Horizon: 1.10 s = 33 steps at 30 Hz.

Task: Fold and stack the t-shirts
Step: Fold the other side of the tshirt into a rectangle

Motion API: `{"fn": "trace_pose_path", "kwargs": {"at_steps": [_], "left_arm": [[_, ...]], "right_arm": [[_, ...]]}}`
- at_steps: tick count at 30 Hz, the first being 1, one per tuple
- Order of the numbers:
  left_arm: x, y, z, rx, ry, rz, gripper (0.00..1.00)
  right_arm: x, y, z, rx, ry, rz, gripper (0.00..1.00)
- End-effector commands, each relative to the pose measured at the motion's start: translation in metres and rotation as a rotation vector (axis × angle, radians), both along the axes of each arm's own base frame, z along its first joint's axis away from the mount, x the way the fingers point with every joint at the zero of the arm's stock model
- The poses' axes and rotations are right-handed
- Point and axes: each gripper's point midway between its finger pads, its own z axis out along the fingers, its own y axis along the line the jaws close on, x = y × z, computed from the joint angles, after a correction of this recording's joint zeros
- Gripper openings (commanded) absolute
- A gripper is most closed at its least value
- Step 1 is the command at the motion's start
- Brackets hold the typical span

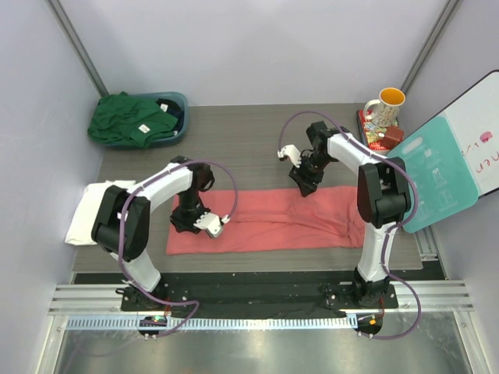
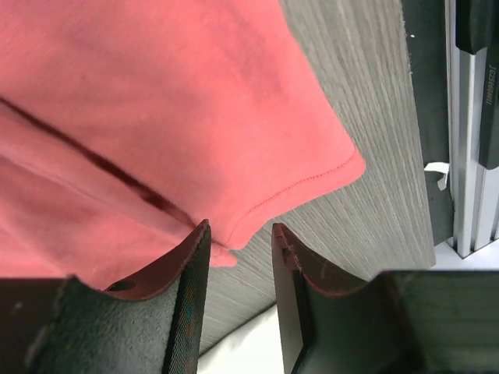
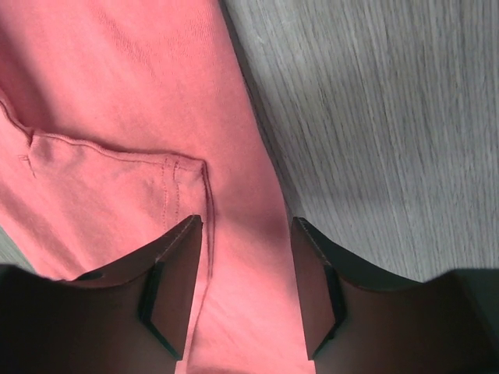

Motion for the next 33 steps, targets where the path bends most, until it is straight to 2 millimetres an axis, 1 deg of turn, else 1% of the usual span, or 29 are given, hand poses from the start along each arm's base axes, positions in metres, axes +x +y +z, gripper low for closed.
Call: {"fn": "trace_pose_path", "kwargs": {"at_steps": [1, 2, 3, 4, 6, 7, 9, 10, 13, 15, 16, 17, 25, 28, 29, 30, 32, 33], "left_arm": [[-0.044, 0.030, 0.041, 0.163, 0.201, 0.083, 0.38], [-0.029, 0.028, 0.043, 0.151, 0.157, 0.097, 0.38], [-0.020, 0.029, 0.045, 0.145, 0.137, 0.119, 0.38], [-0.002, 0.030, 0.049, 0.128, 0.100, 0.174, 0.38], [0.015, 0.032, 0.052, 0.122, 0.068, 0.231, 0.38], [0.030, 0.034, 0.057, 0.115, 0.029, 0.283, 0.38], [0.049, 0.037, 0.059, 0.109, -0.030, 0.333, 0.38], [0.061, 0.036, 0.063, 0.108, -0.069, 0.364, 0.38], [0.085, 0.032, 0.068, 0.072, -0.164, 0.416, 0.38], [0.093, 0.029, 0.069, 0.059, -0.201, 0.444, 0.38], [0.095, 0.027, 0.071, 0.045, -0.211, 0.453, 0.38], [0.095, 0.026, 0.072, 0.040, -0.217, 0.466, 0.38], [0.093, 0.018, 0.073, -0.006, -0.242, 0.489, 0.37], [0.091, 0.014, 0.074, -0.010, -0.248, 0.493, 0.36], [0.091, 0.013, 0.074, -0.011, -0.248, 0.496, 0.36], [0.091, 0.012, 0.074, -0.019, -0.248, 0.500, 0.36], [0.091, 0.010, 0.074, -0.027, -0.252, 0.506, 0.36], [0.090, 0.011, 0.074, -0.026, -0.253, 0.508, 0.36]], "right_arm": [[0.011, 0.015, 0.016, 0.056, -0.040, 0.037, 0.57], [0.008, 0.016, 0.018, 0.059, -0.035, 0.044, 0.59], [0.007, 0.017, 0.019, 0.064, -0.035, 0.052, 0.60], [0.002, 0.019, 0.016, 0.063, -0.026, 0.062, 0.61], [-0.002, 0.020, 0.014, 0.061, -0.018, 0.074, 0.64], [-0.004, 0.020, 0.011, 0.058, -0.008, 0.080, 0.64], [-0.007, 0.023, 0.010, 0.058, -0.003, 0.090, 0.65], [-0.008, 0.025, 0.009, 0.063, 0.003, 0.092, 0.66], [-0.013, 0.029, 0.004, 0.068, 0.025, 0.091, 0.66], [-0.015, 0.029, -0.003, 0.061, 0.039, 0.086, 0.65], [-0.012, 0.030, -0.005, 0.065, 0.028, 0.080, 0.64], [-0.012, 0.030, -0.006, 0.062, 0.031, 0.069, 0.62], [-0.004, 0.030, -0.015, 0.058, 0.004, 0.033, 0.56], [-0.001, 0.032, -0.015, 0.059, 0.001, 0.028, 0.39], [0.000, 0.033, -0.014, 0.063, -0.003, 0.026, 0.26], [0.002, 0.033, -0.012, 0.062, -0.008, 0.023, 0.19], [0.002, 0.034, -0.007, 0.063, -0.017, 0.024, 0.11], [0.002, 0.035, -0.001, 0.065, -0.028, 0.029, 0.11]]}}
